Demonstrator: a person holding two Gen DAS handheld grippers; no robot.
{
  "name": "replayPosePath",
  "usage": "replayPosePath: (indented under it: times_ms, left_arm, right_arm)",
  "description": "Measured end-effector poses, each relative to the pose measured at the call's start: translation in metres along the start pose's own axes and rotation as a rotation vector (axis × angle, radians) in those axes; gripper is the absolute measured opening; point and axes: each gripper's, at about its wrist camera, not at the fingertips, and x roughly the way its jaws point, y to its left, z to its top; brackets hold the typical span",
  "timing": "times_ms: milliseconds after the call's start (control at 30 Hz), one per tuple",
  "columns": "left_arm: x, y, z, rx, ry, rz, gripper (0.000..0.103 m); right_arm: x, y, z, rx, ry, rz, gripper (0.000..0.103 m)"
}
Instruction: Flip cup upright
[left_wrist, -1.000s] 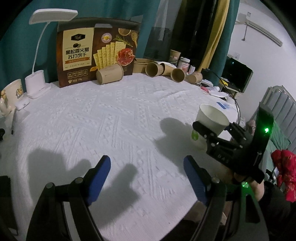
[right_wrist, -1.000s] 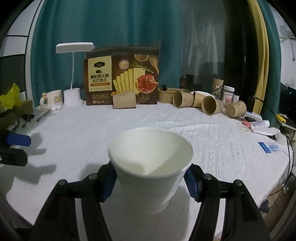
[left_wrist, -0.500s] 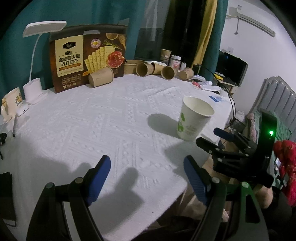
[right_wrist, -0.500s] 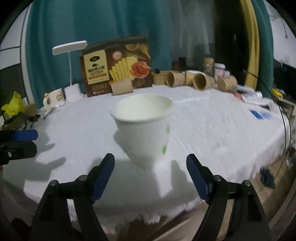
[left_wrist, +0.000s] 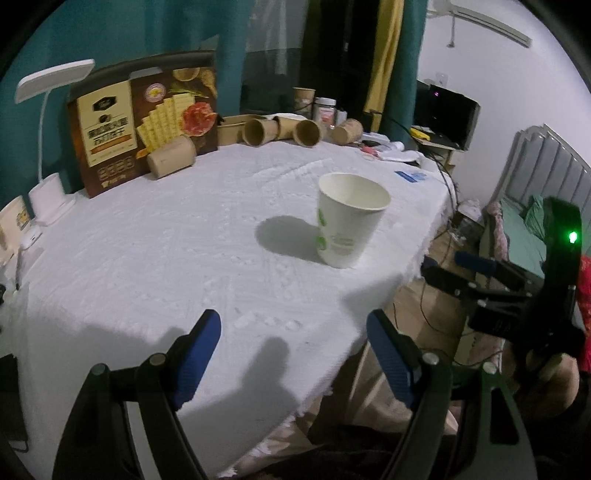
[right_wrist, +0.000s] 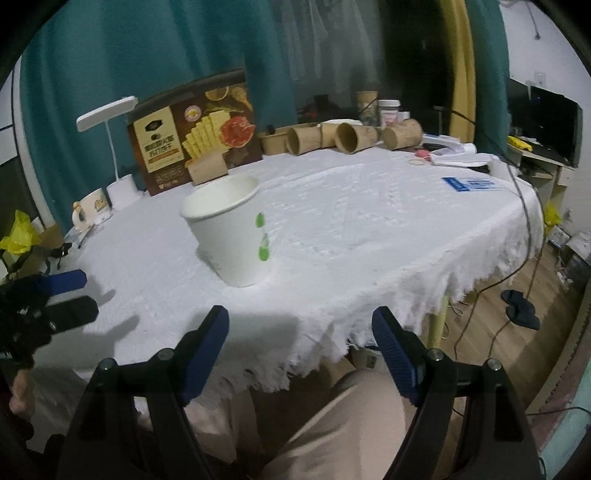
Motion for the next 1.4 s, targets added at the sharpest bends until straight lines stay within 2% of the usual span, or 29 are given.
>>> replayPosePath:
  times_ms: [267,533,800,1033,1167,1267,1400]
  left_arm:
    - [-0.011,-0.031,0.008,0.112,-0.062,0.012,0.082]
    - [-0.034,-0.043,0.026,0.161,-0.181,0.008,0.084]
    - [-0.067,-0.046,0.041,0.164,-0.303,-0.004,0.085]
    - [-0.091,-0.042,0.041,0.132,-0.397,-0.009,0.086]
    - [-0.099,-0.036,0.037,0.106,-0.443,0.005,0.093]
    - [-0.102,-0.029,0.035,0.081,-0.468,0.012,0.095]
    - [-0.099,-0.022,0.033,0.063,-0.462,0.019,0.095]
  right_arm:
    - [-0.028,-0.018,0.014,0.026,-0.007,-0.053,0.078]
    - [-0.064,-0.025,0.032,0.027,-0.067,-0.098,0.079]
    - [-0.104,-0.018,0.044,-0.009,-0.165,-0.122,0.08]
    - [-0.148,-0.001,0.05,-0.055,-0.332,-0.103,0.08]
    - [-0.165,0.008,0.053,-0.056,-0.397,-0.085,0.08]
    - [-0.167,0.013,0.056,-0.064,-0.405,-0.075,0.08]
    - [-0.16,0.017,0.056,-0.069,-0.387,-0.061,0.08]
